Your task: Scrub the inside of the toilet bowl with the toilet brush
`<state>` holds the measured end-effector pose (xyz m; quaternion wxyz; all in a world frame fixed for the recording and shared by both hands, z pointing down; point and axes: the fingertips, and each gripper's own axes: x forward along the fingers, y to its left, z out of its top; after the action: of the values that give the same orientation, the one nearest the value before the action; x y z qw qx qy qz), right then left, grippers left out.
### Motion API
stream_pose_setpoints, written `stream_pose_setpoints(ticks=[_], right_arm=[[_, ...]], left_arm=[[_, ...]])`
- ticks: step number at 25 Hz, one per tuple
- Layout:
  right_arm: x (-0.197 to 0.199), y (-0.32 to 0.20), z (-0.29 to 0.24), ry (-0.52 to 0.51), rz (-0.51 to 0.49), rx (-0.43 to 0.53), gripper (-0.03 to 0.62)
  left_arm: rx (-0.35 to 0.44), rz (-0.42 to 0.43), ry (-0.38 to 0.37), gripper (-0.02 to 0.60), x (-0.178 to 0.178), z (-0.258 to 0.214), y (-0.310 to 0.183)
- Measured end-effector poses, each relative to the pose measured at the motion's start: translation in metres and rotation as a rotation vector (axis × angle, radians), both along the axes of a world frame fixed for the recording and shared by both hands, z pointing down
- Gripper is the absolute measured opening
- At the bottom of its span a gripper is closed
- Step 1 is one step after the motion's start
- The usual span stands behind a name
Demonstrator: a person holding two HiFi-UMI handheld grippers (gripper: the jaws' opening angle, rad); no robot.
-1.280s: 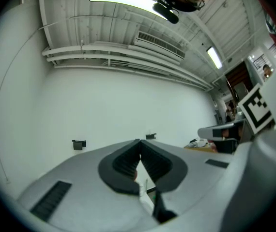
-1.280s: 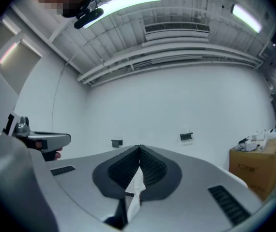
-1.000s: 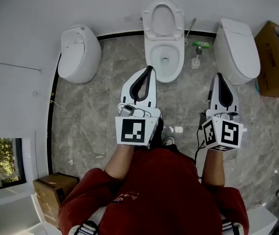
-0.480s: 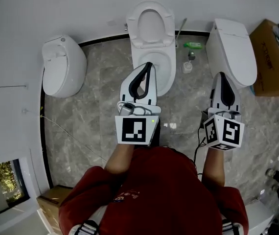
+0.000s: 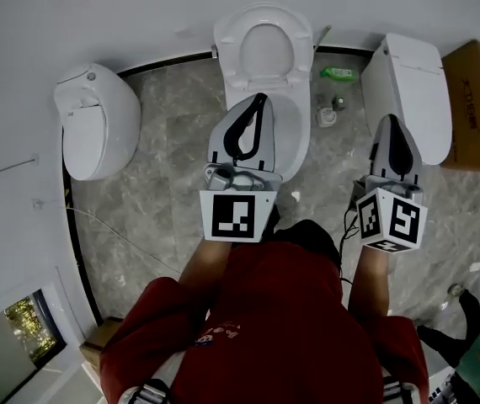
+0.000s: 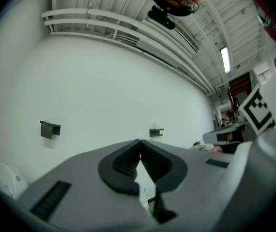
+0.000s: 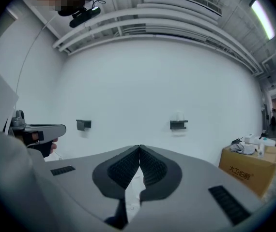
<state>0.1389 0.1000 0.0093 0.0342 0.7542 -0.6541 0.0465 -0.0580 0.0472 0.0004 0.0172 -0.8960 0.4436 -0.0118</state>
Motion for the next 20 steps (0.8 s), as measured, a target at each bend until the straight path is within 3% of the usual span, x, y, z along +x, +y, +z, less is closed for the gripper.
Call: stream_pose_setpoints(ticks=[10,20], right_arm=[[0.065,-0.076,0.093,-0.057,0.049,-0.153,0.0],[0.169,-0.148,0.317,-0.157,0.033,-0.487,0.0]], left_arm=[[-0.021,0.087,-0.055,-0.002,0.078,0.068,-0.08],[-0.109,0.093,-0.067,-0.001,0.201,0.22,-0.161]])
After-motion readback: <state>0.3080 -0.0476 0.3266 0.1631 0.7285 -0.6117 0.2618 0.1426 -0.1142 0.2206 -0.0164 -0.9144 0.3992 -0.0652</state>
